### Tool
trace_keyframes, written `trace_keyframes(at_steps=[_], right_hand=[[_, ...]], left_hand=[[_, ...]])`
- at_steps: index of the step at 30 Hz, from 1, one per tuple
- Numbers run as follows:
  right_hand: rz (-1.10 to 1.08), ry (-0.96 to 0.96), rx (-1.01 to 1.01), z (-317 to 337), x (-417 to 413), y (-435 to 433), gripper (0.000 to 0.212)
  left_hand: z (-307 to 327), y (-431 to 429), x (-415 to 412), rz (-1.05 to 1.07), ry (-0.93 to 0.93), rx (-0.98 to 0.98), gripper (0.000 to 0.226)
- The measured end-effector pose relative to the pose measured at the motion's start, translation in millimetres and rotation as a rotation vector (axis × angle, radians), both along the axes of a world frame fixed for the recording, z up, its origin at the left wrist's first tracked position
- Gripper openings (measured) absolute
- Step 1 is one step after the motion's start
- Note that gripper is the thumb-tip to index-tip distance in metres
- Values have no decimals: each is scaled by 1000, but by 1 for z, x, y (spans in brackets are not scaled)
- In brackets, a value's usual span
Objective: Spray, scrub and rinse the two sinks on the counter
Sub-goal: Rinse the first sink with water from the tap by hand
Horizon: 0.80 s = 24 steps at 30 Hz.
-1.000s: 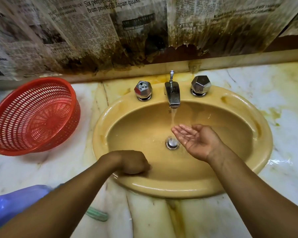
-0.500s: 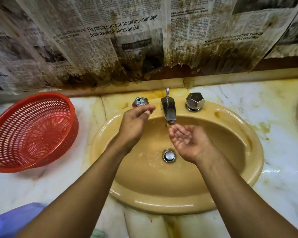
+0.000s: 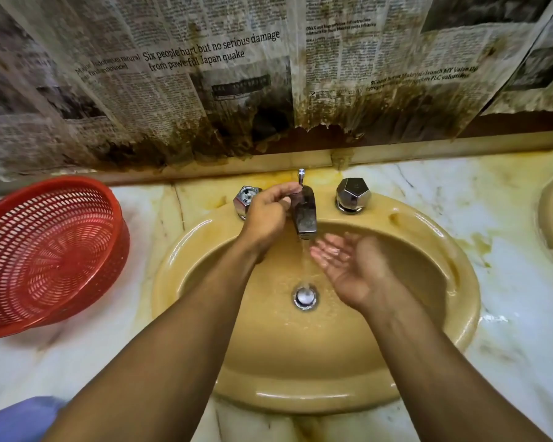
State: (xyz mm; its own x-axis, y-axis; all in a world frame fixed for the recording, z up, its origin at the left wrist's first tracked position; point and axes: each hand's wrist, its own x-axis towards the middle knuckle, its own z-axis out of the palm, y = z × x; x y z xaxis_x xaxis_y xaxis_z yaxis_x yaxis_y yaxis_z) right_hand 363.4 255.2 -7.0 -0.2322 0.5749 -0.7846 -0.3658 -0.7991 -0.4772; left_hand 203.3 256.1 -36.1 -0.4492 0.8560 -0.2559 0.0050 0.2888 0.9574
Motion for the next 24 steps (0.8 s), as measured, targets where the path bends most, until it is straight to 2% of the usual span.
trace_keyframes(at_steps=[2, 4, 5, 9, 11, 14, 17, 19, 21, 23, 24], right_hand=[[7, 129, -133, -10, -6, -2, 40], [3, 134, -185, -13, -7, -3, 41], [-5, 122, -170, -12, -5, -2, 39], [-8, 158, 18, 15, 9, 9, 39], [56, 193, 117, 39, 6, 14, 41], [94, 120, 219, 56, -11, 19, 36], [-37, -101, 236, 39, -17, 15, 27], [-62, -153, 139, 16, -15, 10, 26], [-26, -59, -80, -8, -14, 2, 30], [-22, 57, -277, -19, -16, -7, 41], [-26, 74, -295, -22, -15, -10, 43]], left_hand=[[-5, 8, 2, 54, -16, -16, 35], [-8, 18, 6, 107, -60, -45, 33], [-10, 22, 7, 100, -80, -67, 39], [-16, 37, 3, 33, -101, -107, 91], [-15, 45, -1, 3, -87, -98, 93], [-10, 55, -5, -69, -106, -99, 93], [-10, 55, -4, -76, -86, -68, 86], [-15, 50, -2, -37, -80, -53, 78], [-23, 40, 1, 19, -105, -54, 72], [-28, 25, 5, 5, -19, -60, 68], [-31, 18, 7, -17, 65, -53, 64]])
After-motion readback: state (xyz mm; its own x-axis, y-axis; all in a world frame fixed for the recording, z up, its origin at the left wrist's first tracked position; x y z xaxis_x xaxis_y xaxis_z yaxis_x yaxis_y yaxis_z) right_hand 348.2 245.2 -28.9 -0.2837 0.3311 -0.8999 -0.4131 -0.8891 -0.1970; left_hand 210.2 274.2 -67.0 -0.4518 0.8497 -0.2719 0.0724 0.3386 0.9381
